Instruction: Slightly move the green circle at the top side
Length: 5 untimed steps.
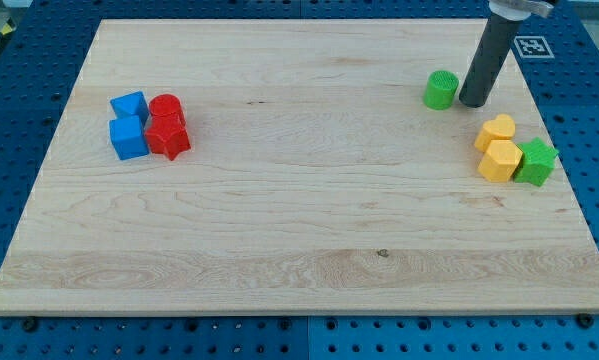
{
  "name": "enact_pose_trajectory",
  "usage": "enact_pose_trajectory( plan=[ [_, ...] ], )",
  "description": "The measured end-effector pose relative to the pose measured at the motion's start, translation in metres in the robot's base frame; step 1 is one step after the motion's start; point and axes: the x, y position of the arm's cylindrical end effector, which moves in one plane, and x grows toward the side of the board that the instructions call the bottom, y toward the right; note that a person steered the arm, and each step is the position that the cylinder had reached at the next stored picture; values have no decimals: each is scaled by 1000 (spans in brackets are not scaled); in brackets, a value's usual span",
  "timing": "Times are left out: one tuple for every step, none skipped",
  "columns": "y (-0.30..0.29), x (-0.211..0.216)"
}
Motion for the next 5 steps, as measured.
enact_pose_trajectory(
  plan=[
    [0, 0],
    [0, 0],
    [1, 0],
    [3, 0],
    [7, 0]
  ],
)
